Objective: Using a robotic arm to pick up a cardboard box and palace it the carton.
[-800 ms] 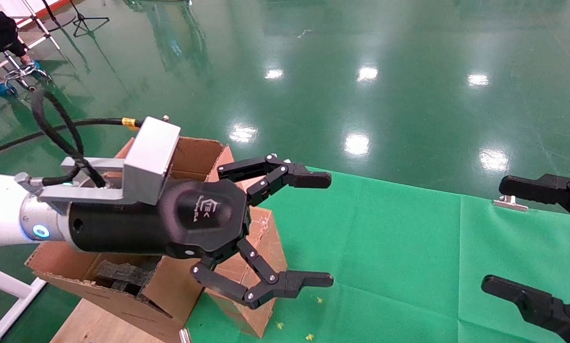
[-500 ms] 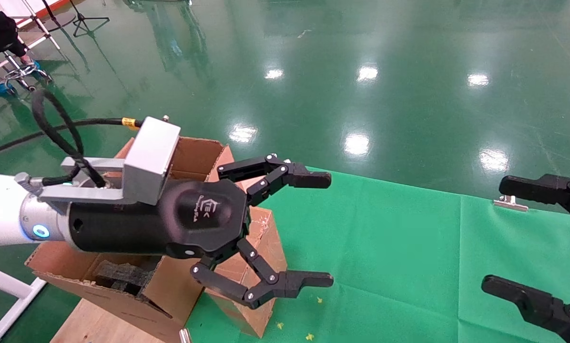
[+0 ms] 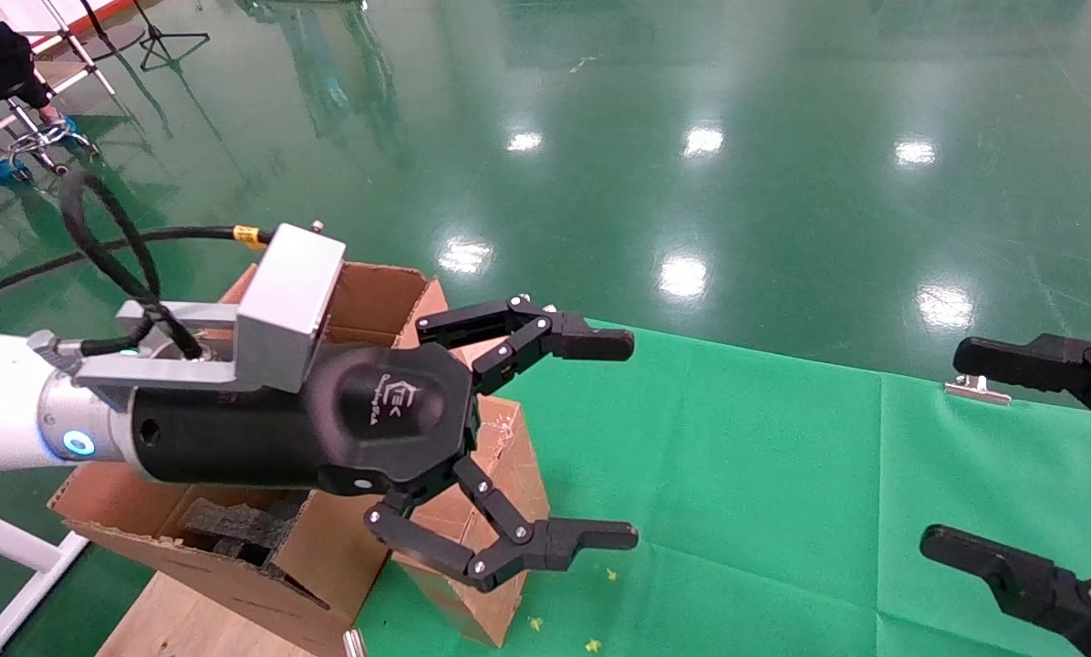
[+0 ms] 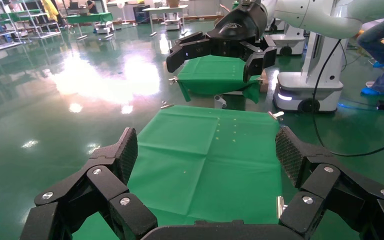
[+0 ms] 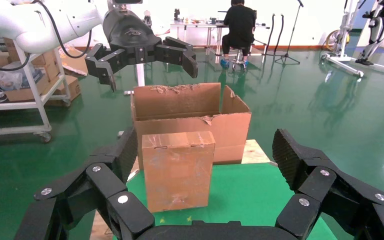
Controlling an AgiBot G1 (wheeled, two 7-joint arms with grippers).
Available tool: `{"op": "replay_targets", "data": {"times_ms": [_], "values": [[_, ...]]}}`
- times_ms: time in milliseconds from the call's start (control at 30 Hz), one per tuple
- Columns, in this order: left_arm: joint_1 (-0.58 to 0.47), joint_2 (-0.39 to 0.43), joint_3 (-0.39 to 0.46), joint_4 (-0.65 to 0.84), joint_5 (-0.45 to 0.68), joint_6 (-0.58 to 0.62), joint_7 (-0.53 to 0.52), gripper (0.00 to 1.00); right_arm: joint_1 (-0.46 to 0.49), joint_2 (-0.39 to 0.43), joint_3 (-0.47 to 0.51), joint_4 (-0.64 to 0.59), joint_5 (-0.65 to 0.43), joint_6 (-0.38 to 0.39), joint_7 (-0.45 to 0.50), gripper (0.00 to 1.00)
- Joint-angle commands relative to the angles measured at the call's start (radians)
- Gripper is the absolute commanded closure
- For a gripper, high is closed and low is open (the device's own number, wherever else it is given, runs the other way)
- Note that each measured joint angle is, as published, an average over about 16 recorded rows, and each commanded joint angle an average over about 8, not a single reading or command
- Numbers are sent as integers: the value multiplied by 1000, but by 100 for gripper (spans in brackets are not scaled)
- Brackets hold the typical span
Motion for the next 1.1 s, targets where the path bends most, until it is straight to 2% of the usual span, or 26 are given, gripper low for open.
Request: {"op": "replay_targets", "data": {"times_ms": [33, 167, 467, 600, 700, 933, 1100], "values": [[3, 1, -3, 1, -5, 1, 6, 0, 0, 0, 0, 0, 0, 0, 0, 100], [-31, -22, 28, -6, 59, -13, -66, 0, 0, 0, 0, 0, 0, 0, 0, 100], [-178, -83, 143, -59, 303, -55, -407, 0, 0, 0, 0, 0, 0, 0, 0, 100], [-243, -88, 186, -70, 390, -33, -514, 0, 0, 0, 0, 0, 0, 0, 0, 100], [-271, -88, 203, -73, 424, -20, -548, 0, 0, 0, 0, 0, 0, 0, 0, 100], [-284, -82, 216, -60, 444, -3, -552, 0, 0, 0, 0, 0, 0, 0, 0, 100], [-363, -53, 279, -55, 559, 44, -660, 0, 0, 0, 0, 0, 0, 0, 0, 100]]}}
